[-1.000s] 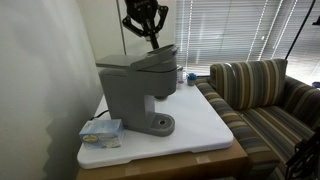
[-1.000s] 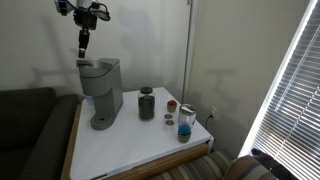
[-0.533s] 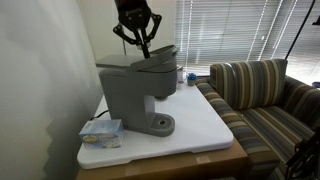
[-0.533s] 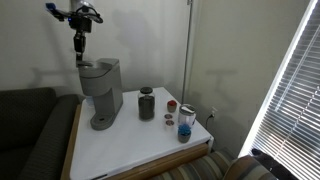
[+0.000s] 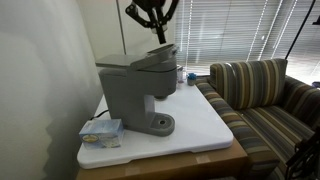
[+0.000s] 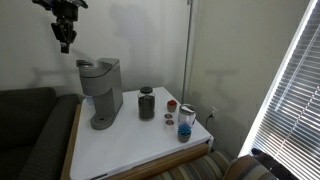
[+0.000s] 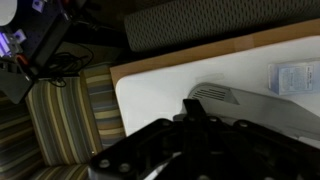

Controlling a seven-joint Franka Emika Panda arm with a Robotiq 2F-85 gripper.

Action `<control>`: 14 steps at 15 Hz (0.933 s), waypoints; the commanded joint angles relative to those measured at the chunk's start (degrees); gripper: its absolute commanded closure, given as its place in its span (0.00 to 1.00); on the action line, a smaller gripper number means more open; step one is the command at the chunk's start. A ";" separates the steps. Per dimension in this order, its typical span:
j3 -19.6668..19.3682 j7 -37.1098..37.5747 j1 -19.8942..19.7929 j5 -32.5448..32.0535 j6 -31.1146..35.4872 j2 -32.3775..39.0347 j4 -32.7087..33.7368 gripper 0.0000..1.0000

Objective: Close the coffee maker

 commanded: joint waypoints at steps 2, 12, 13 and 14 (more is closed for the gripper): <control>0.30 2.44 -1.75 0.66 0.44 -6.34 -7.22 1.00; -0.58 1.51 -7.67 4.05 8.81 -5.78 -11.61 1.00; -0.56 1.41 -7.79 3.85 11.16 -5.77 -12.20 1.00; -0.58 1.77 -7.81 3.71 13.06 -5.64 -12.54 1.00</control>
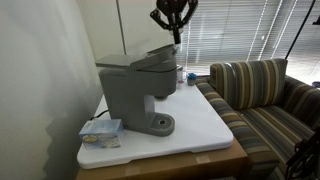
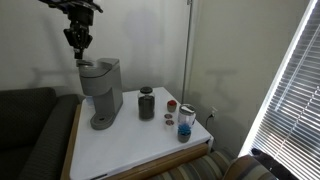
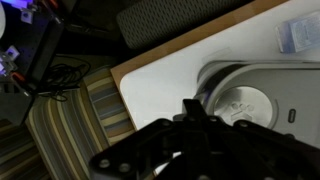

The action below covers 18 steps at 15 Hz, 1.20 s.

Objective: Close the coffee maker

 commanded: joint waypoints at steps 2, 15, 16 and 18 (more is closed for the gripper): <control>-0.09 -0.72 -0.54 0.91 7.87 -0.85 -3.49 1.00; -0.17 0.31 -0.46 0.76 9.68 -3.06 -5.90 1.00; -0.17 0.39 -0.43 0.70 9.69 -3.27 -5.94 1.00; -0.12 0.33 -0.56 0.87 9.29 -3.67 -5.94 1.00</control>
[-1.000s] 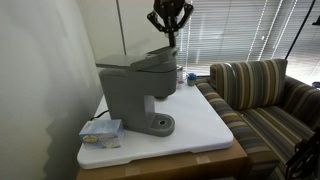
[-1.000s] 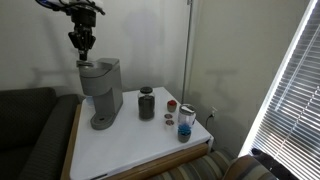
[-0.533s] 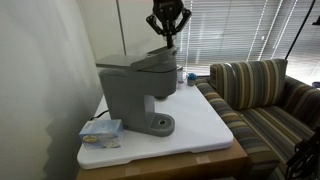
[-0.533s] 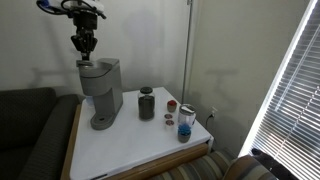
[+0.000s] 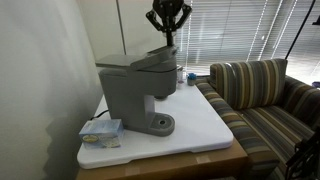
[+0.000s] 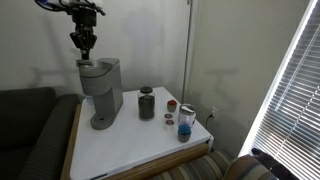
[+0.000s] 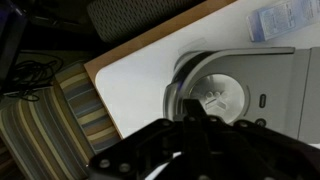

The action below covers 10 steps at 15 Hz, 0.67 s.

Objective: Close the coffee maker

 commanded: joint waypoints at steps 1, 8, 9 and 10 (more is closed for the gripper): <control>-0.08 0.13 -0.34 0.69 0.67 -2.86 -2.89 1.00; -0.03 0.91 -0.64 1.34 0.76 -3.70 -5.11 1.00; -0.03 1.00 -0.68 1.43 0.85 -3.88 -5.56 1.00; -0.02 1.08 -0.70 1.47 0.86 -3.93 -5.80 1.00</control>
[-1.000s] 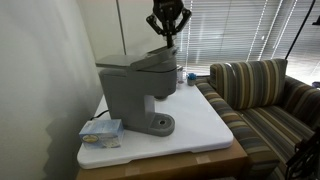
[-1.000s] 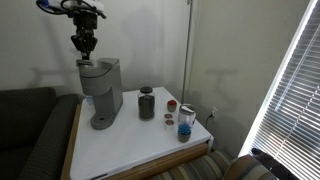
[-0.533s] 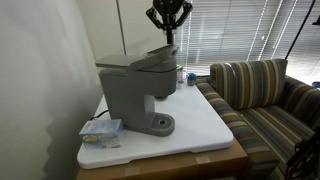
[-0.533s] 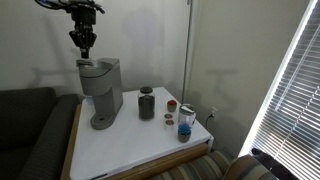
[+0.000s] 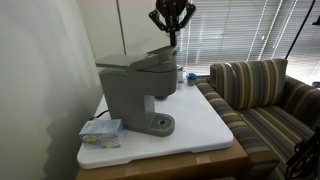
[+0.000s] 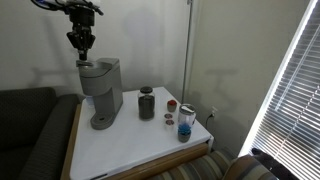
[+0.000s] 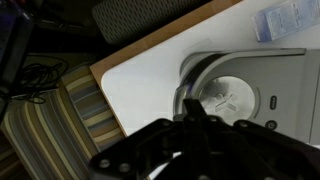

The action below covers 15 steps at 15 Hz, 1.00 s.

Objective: Close the coffee maker

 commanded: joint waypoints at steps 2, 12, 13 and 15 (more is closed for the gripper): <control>0.08 0.02 -0.67 1.59 0.90 -1.84 -3.42 1.00; 0.70 -1.90 -0.68 3.48 -2.94 8.36 3.49 1.00; 0.66 -2.08 -0.69 3.78 -4.05 9.98 4.68 1.00; 0.50 -2.25 -0.69 4.54 -8.60 12.83 8.16 1.00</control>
